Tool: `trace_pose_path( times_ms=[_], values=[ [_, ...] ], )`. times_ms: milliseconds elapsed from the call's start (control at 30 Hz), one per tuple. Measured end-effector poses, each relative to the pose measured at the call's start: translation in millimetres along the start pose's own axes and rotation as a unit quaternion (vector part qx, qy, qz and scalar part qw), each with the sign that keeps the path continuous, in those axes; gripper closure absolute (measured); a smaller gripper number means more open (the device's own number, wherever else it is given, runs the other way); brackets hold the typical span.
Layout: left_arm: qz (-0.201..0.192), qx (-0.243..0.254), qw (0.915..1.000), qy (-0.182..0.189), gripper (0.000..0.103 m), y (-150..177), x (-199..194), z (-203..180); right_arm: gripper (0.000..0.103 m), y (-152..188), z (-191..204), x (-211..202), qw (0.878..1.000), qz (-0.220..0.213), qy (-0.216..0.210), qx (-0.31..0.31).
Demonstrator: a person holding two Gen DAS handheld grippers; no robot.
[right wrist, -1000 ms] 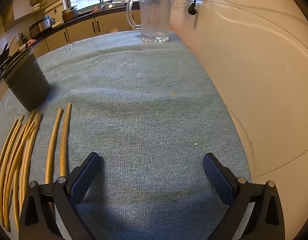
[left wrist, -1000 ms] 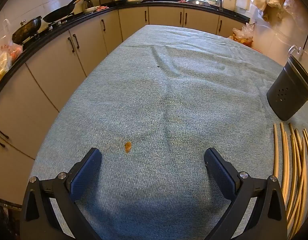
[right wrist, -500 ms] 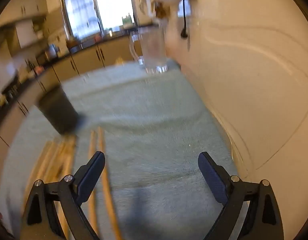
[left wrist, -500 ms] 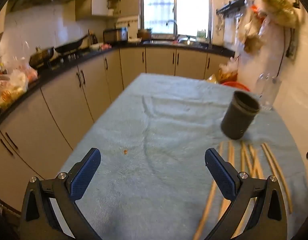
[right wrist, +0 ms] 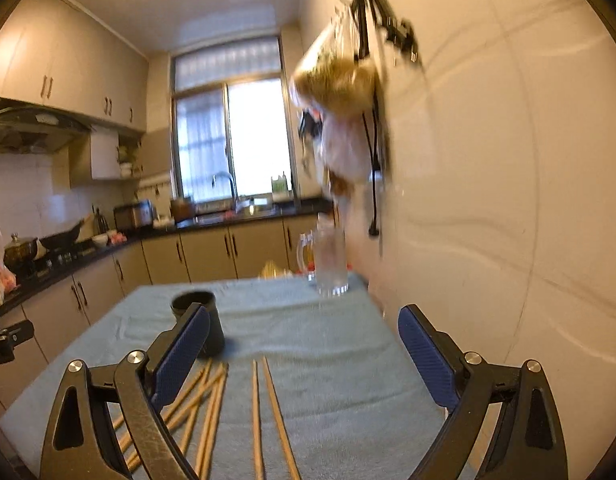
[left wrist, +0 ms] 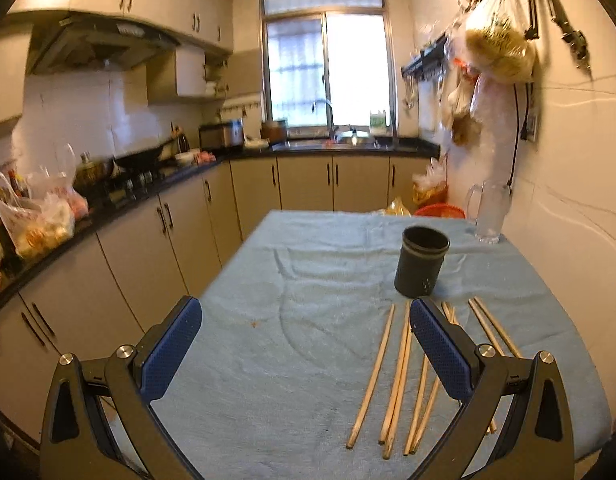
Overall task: Organize utensils
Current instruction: 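Move the open right gripper down toward the loose wooden chopsticks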
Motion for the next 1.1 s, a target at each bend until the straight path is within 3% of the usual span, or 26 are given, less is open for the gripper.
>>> trace_pose_path(
  times_ms=[200,300,533,800,1100],
  values=[
    [-0.035,-0.008,0.9994,-0.004,0.000,-7.0,-28.1,8.9,0.000,-18.8,-19.0,-21.3,0.999,-0.043,0.016,0.015],
    [-0.038,-0.004,0.9992,-0.011,0.000,-4.7,-33.7,11.7,0.000,-28.1,-26.9,-22.0,0.999,-0.042,0.017,0.022],
    [-0.023,0.006,0.9996,-0.012,0.000,8.8,-30.8,11.3,0.000,-13.4,-24.8,-8.0,1.000,0.009,-0.001,0.015],
    [0.014,0.026,0.9995,-0.007,0.000,25.7,-10.3,4.8,0.000,-4.5,-25.8,8.0,1.000,0.025,-0.005,-0.008],
    [0.067,0.036,0.9971,0.001,0.000,45.9,23.9,-2.5,0.000,31.2,-29.7,48.5,0.994,0.108,-0.030,0.009]
  ],
)
Point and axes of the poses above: each gripper's, at about its wrist camera, not at the fingertips, and x roughly the way its jaws point, z to its left, y to its underside, the point moved 7 cm from there along x, roughly the way its jaws point, and after that the axes turned 5 degrees about -y, right-handed, at the moved point
